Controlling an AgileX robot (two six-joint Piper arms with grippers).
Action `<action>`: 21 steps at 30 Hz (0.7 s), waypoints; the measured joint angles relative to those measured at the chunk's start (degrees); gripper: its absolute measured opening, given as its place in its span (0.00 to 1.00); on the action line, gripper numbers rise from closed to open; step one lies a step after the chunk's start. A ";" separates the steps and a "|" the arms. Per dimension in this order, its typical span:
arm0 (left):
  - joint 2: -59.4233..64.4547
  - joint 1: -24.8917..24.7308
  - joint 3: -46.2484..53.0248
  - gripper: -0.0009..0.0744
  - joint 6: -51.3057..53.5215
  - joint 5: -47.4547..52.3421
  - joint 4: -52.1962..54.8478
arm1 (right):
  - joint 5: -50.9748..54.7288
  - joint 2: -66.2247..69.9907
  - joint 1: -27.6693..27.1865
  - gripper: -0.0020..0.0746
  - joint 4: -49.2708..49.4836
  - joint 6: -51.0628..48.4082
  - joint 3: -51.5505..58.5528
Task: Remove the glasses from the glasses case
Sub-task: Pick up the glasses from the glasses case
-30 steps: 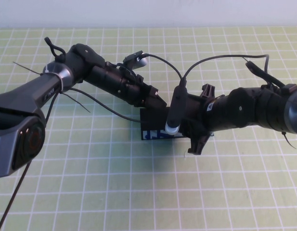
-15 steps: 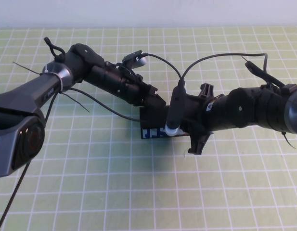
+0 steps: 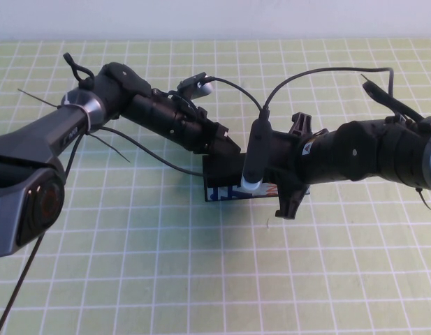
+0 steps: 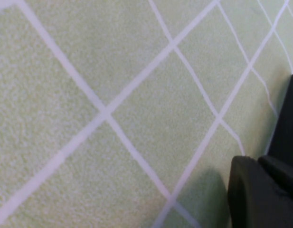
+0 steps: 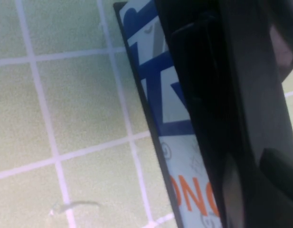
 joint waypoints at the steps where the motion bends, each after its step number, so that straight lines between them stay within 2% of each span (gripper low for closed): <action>1: -0.23 0.00 -0.09 0.01 0.00 0.12 0.25 | 0.00 0.00 0.00 0.06 0.00 0.00 0.00; 7: -4.20 1.45 -4.08 0.01 -0.88 2.88 5.21 | -1.14 0.00 0.00 0.05 -0.07 0.10 -0.09; 15: -17.36 4.02 -5.00 0.01 -1.91 3.76 14.52 | -1.64 0.00 0.00 0.04 1.22 0.44 -0.09; 19: -24.49 3.78 1.49 0.01 1.13 3.86 9.98 | -2.11 0.00 0.00 0.04 2.05 0.44 -0.09; 21: -28.49 3.19 8.93 0.01 4.15 3.18 8.27 | -2.11 0.00 0.00 0.04 2.30 0.44 -0.09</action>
